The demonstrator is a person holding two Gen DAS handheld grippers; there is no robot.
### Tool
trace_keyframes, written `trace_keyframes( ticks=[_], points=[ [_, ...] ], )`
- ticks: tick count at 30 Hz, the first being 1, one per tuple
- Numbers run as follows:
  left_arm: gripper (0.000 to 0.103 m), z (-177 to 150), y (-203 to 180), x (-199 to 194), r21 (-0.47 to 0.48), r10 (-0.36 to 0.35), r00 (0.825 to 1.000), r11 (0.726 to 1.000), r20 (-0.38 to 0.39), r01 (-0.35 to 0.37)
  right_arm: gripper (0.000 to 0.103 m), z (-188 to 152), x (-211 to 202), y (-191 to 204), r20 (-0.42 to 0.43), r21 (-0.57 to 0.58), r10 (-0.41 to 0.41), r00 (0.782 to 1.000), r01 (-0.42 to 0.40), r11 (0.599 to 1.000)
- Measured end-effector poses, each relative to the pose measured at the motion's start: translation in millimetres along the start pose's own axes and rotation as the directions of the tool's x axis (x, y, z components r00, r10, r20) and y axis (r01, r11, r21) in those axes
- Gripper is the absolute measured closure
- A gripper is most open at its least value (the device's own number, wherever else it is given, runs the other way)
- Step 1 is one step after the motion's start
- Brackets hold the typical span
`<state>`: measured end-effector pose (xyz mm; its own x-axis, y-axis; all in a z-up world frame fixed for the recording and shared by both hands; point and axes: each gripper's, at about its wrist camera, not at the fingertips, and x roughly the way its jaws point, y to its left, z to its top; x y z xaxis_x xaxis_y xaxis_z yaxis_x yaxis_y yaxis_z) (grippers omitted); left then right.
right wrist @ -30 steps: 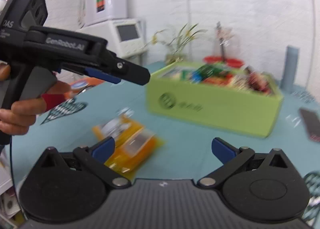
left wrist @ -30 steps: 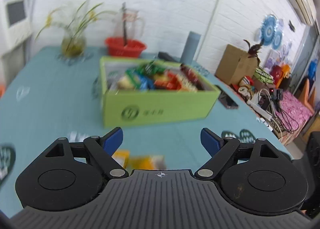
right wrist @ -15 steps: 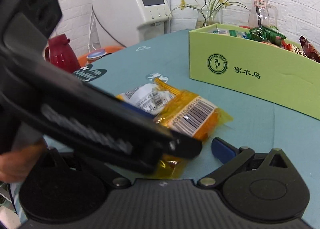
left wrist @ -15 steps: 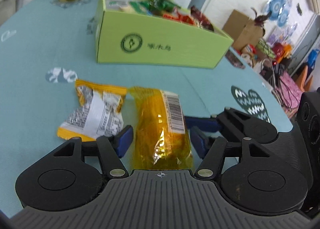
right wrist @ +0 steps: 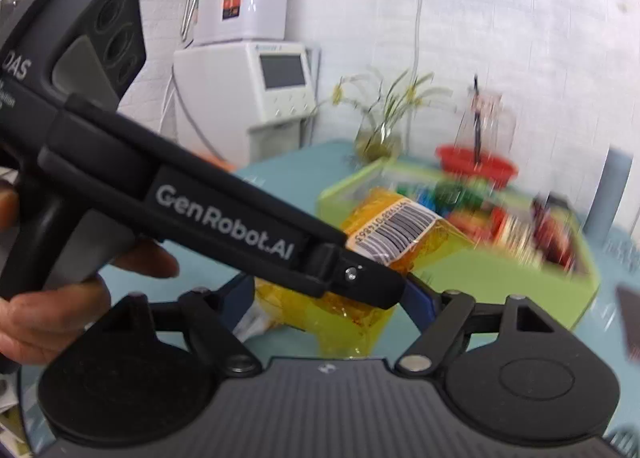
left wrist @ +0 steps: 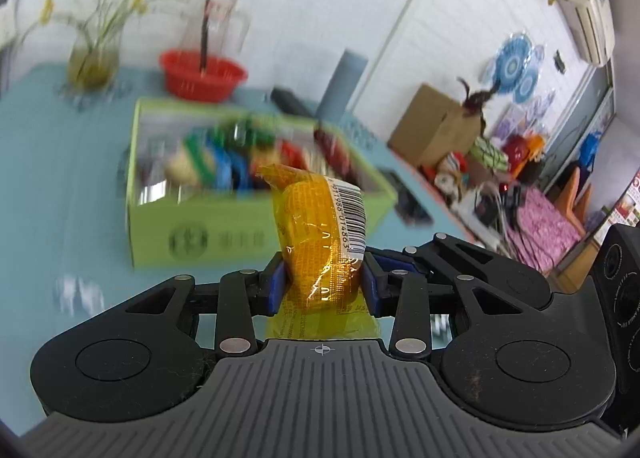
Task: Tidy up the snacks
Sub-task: 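Carry the yellow rice cake packet into the green box and release it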
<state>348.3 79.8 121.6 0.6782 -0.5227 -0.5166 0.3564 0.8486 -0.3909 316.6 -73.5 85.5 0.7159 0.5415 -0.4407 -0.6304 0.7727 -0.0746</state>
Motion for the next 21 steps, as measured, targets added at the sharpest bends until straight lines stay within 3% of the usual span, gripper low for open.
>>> trace_keyframes(
  ticks=[4, 8, 13, 17, 18, 21],
  points=[
    [0.086, 65.9, 16.1, 35.2, 0.001, 0.047, 0.999, 0.999, 0.020, -0.047, 0.024, 48.9, 52.0, -39.9, -0.016, 0.009, 0.001, 1.000, -0.001, 1.000],
    [0.086, 97.5, 46.7, 80.8, -0.017, 0.104, 0.994, 0.994, -0.028, -0.105, 0.024, 62.9, 106.1, -68.8, -0.075, 0.025, 0.016, 0.997, -0.014, 1.000],
    [0.084, 90.1, 76.3, 128.9, -0.020, 0.135, 0.985, 0.990, -0.109, -0.138, 0.022, 43.8, 155.2, -83.1, -0.167, 0.060, 0.051, 0.985, -0.041, 0.997],
    [0.078, 74.3, 81.1, 138.1, 0.009, 0.157, 0.984, 0.988, -0.087, -0.156, 0.016, 28.3, 165.1, -85.3, -0.176, 0.085, 0.071, 0.982, -0.057, 0.995],
    [0.076, 74.9, 81.6, 136.2, 0.005, 0.152, 0.985, 0.988, -0.083, -0.152, 0.016, 28.8, 164.0, -84.0, -0.176, 0.084, 0.069, 0.982, -0.055, 0.995],
    [0.055, 77.9, 76.6, 121.1, 0.008, 0.168, 0.985, 0.986, -0.048, -0.167, 0.011, 37.1, 154.0, -80.6, -0.167, 0.069, 0.041, 0.985, -0.030, 0.997]
  ],
)
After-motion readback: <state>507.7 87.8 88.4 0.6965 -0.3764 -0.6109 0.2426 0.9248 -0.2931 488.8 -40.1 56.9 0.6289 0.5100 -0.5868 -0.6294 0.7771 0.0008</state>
